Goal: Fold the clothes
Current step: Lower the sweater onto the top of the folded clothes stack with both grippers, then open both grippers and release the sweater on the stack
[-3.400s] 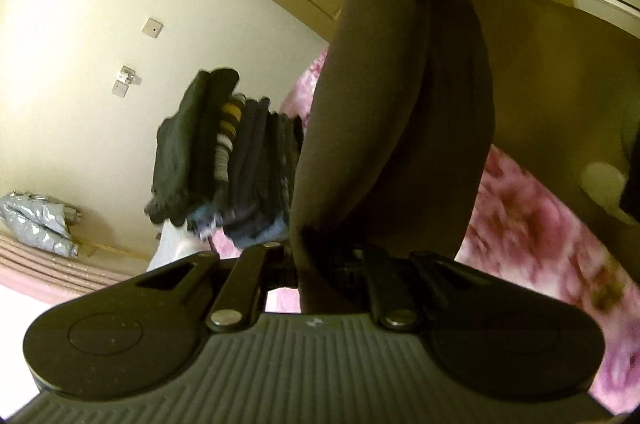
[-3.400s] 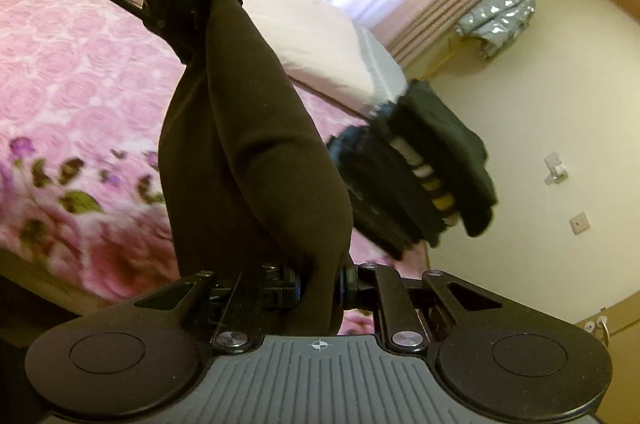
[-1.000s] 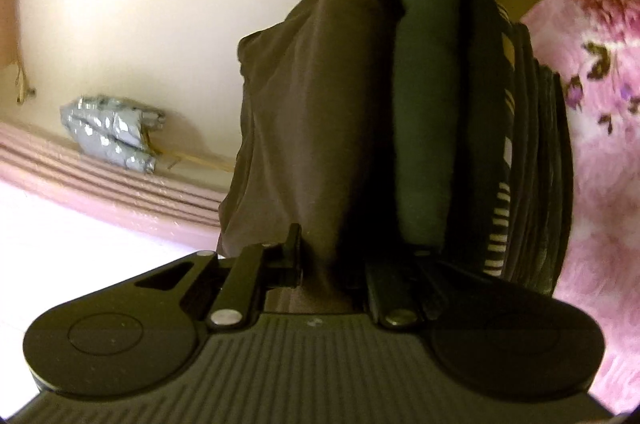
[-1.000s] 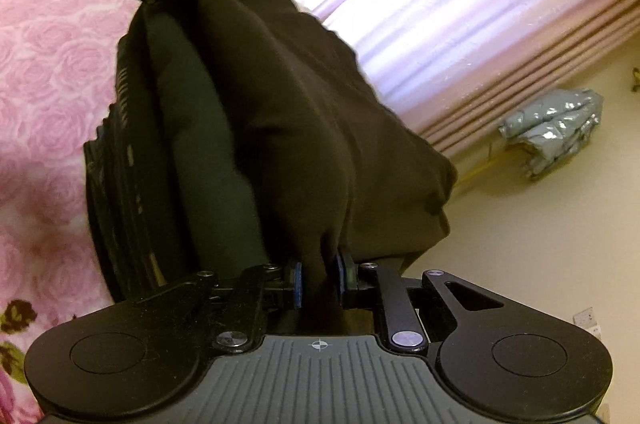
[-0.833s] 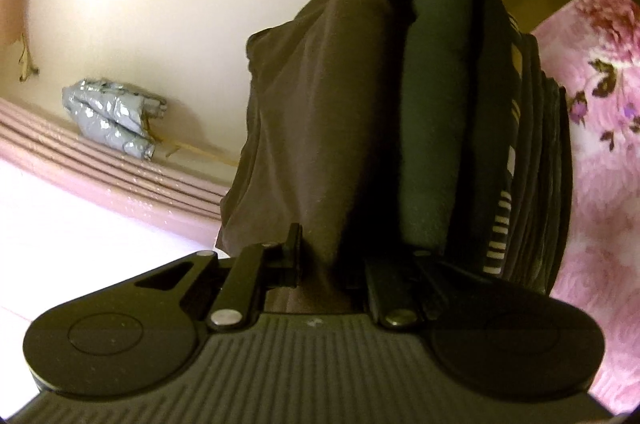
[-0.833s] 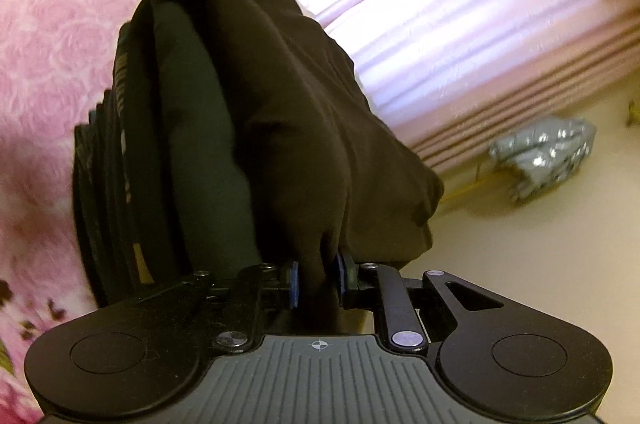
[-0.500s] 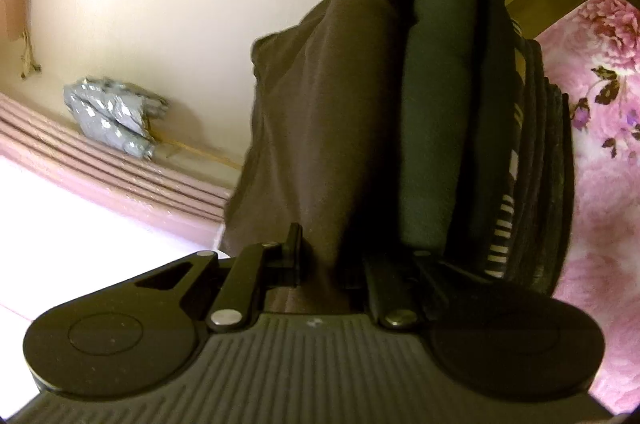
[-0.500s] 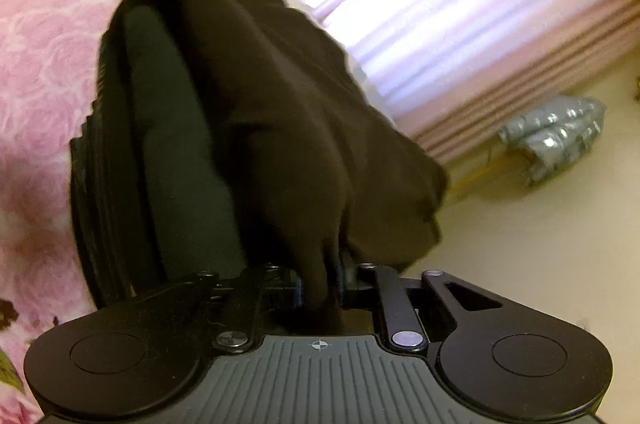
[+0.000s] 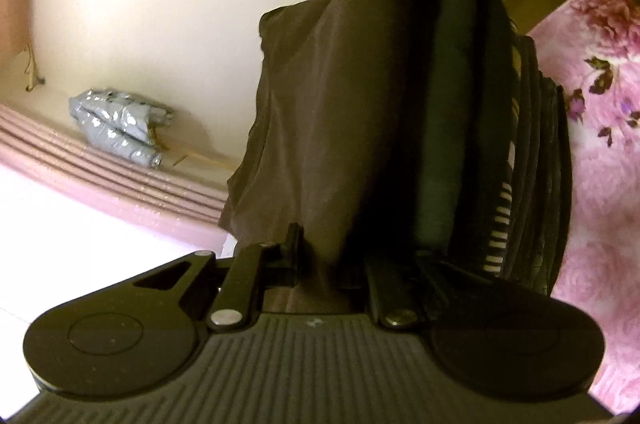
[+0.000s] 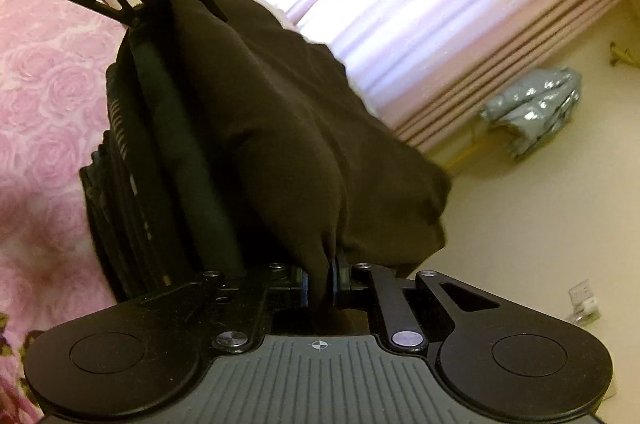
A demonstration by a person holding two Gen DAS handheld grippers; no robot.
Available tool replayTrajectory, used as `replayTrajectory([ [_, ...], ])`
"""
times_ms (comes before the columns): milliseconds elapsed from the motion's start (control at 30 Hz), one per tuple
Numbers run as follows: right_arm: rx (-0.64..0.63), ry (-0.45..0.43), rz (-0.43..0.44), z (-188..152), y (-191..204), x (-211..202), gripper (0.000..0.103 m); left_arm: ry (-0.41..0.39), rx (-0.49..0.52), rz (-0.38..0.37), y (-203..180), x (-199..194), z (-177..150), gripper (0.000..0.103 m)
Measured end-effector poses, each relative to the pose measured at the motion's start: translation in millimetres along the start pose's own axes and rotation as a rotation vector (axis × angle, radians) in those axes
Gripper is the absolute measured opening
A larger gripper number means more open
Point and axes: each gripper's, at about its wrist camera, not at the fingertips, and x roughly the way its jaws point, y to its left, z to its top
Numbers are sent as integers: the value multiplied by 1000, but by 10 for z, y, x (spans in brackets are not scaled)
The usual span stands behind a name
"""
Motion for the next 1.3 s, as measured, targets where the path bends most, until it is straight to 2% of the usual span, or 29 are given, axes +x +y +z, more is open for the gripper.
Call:
replayTrajectory([
  [67, -8, 24, 29, -21, 48, 65, 9, 10, 15, -13, -19, 150, -36, 13],
  [167, -39, 30, 21, -41, 156, 138, 9, 21, 30, 5, -105, 150, -35, 14],
  [267, -21, 36, 13, -102, 249, 115, 9, 32, -37, 7, -50, 58, -65, 19],
  [400, 14, 41, 15, -179, 302, 187, 9, 62, -118, 3, 1, -15, -129, 20],
  [500, 23, 36, 14, -198, 373, 239, 9, 86, -154, -6, -6, 23, -107, 16],
  [533, 14, 40, 15, -210, 414, 227, 13, 94, -170, -10, 8, 37, -95, 16],
  [600, 17, 45, 10, -195, 422, 240, 14, 103, -174, -11, 53, 16, -85, 16],
  [667, 10, 47, 16, -166, 378, 227, 14, 106, -194, -20, 122, -39, -85, 21],
  [800, 12, 47, -15, -115, 284, 97, 16, 101, -230, -15, 216, -138, -105, 22],
  [833, 18, 45, -24, -106, 264, 70, 39, 102, -239, -15, 225, -143, -106, 22],
  [867, 29, 34, -49, -101, 255, 34, 55, 104, -240, -13, 232, -141, -102, 22],
  [900, 40, 23, -76, -97, 246, -3, 77, 106, -241, -11, 238, -140, -97, 22],
  [933, 59, 7, -81, -90, 215, -56, 77, 107, -246, -12, 245, -134, -95, 22],
  [1000, 129, -2, -38, -53, 131, -133, 77, 108, -261, -14, 252, -124, -104, 22],
  [1100, 287, -81, 15, 27, -63, -282, 77, 106, -265, -18, 264, -139, -101, 22],
  [1200, 564, -121, 94, 26, -389, -202, 76, 102, -284, -25, 292, -176, -103, 22],
  [1233, 664, -126, 124, 11, -499, -150, 71, 98, -298, -27, 314, -206, -108, 22],
  [1267, 765, -131, 154, -4, -608, -98, 59, 94, -313, -28, 337, -238, -114, 22],
  [1300, 857, -118, 209, -58, -672, 2, 41, 80, -336, -26, 374, -296, -116, 22],
])
